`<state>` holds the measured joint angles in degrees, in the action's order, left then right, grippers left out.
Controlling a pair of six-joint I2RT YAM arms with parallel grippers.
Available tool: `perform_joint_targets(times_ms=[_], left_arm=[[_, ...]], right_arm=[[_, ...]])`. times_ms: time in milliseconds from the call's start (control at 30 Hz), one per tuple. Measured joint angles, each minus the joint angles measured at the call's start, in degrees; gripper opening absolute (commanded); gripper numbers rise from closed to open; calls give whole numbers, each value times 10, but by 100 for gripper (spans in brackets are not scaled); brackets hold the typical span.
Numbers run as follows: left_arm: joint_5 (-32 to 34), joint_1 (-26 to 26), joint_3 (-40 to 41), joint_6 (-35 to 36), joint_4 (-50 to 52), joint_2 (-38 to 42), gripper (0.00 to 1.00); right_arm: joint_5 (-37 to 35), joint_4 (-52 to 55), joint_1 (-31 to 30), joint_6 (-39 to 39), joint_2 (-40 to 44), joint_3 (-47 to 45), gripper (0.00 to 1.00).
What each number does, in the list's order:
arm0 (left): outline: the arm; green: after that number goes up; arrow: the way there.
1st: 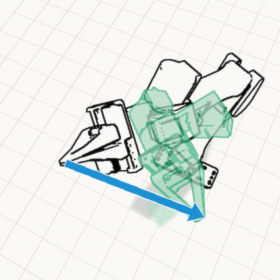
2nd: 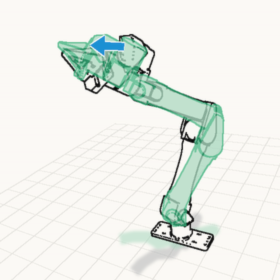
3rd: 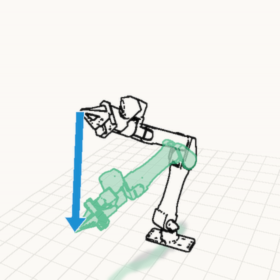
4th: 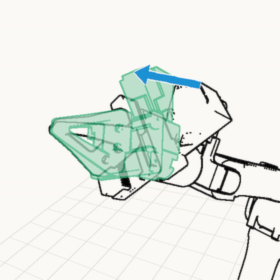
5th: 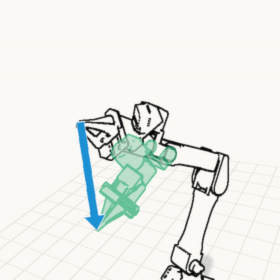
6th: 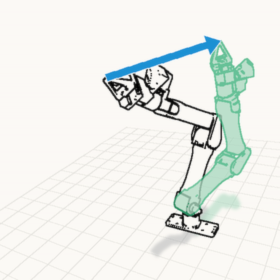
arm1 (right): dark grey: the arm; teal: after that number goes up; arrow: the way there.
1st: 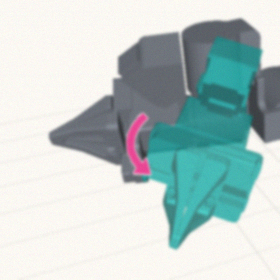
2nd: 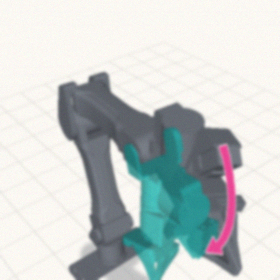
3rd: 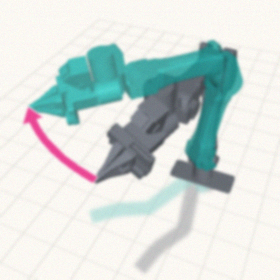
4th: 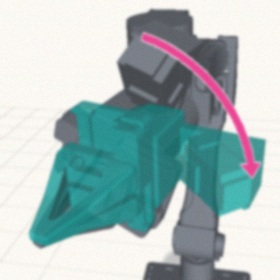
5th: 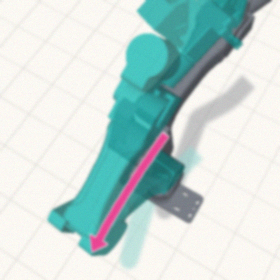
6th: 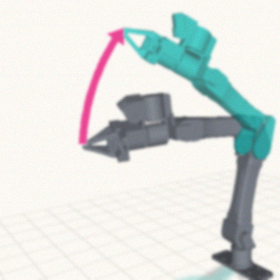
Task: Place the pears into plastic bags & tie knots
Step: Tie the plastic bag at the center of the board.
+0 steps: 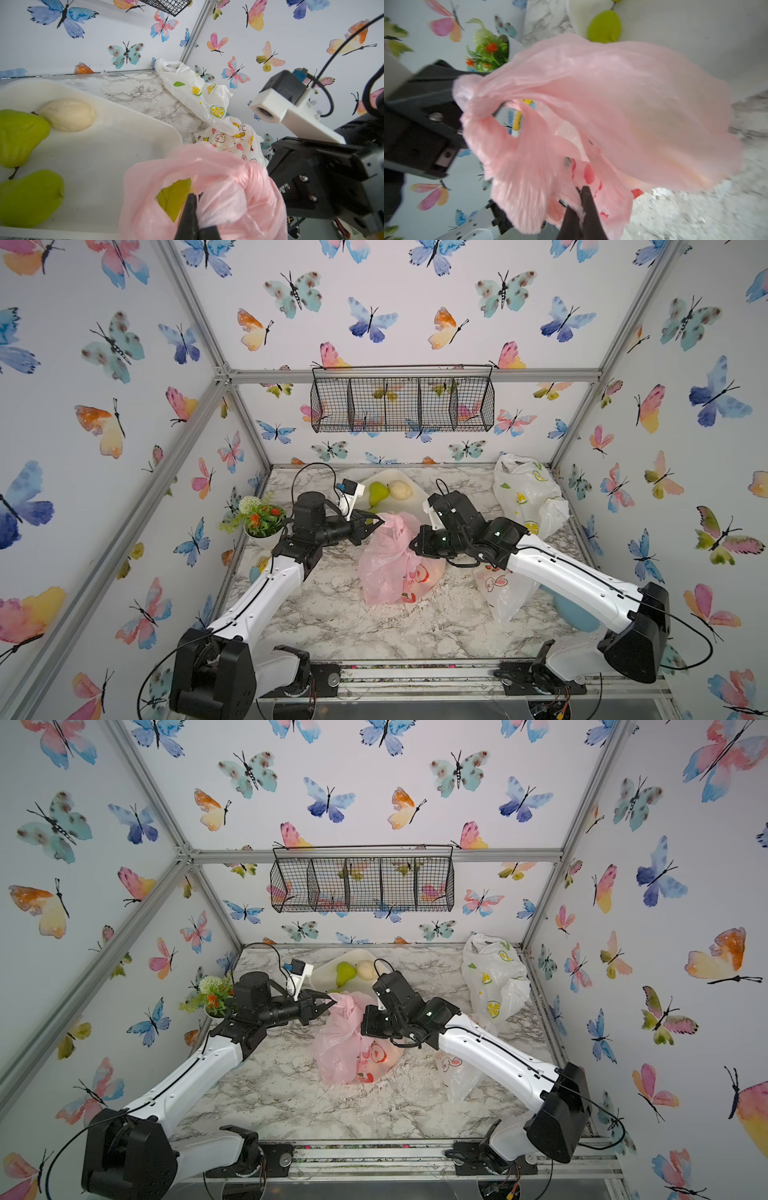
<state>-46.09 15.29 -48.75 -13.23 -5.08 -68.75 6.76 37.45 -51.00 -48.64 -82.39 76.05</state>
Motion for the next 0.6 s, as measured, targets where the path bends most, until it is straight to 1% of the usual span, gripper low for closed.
perform_joint_targets(times_ms=[133, 200, 267, 300, 367, 433, 500, 600], left_arm=[[37, -28, 6, 8, 40, 22, 0], [56, -49, 24, 7, 54, 37, 0], [68, -81, 50, -2, 68, 46, 0], [72, -98, 65, -7, 77, 47, 0], [80, -122, 89, -16, 97, 45, 0], [80, -134, 107, -26, 111, 42, 0], [79, -142, 117, -33, 123, 36, 0], [79, -159, 118, -40, 127, 24, 0]], right_arm=[[-86, 93, 0, 13, 29, -40, 3], [-114, 114, 5, 12, 40, -71, 3], [-125, 109, 21, 10, 53, -115, 3], [-120, 96, 38, 9, 62, -140, 3], [-93, 57, 90, 7, 87, -196, 3], [-52, 15, 153, 7, 116, -248, 3], [-13, -14, 199, 7, 134, -279, 3], [33, -47, 227, 9, 131, -297, 3]])
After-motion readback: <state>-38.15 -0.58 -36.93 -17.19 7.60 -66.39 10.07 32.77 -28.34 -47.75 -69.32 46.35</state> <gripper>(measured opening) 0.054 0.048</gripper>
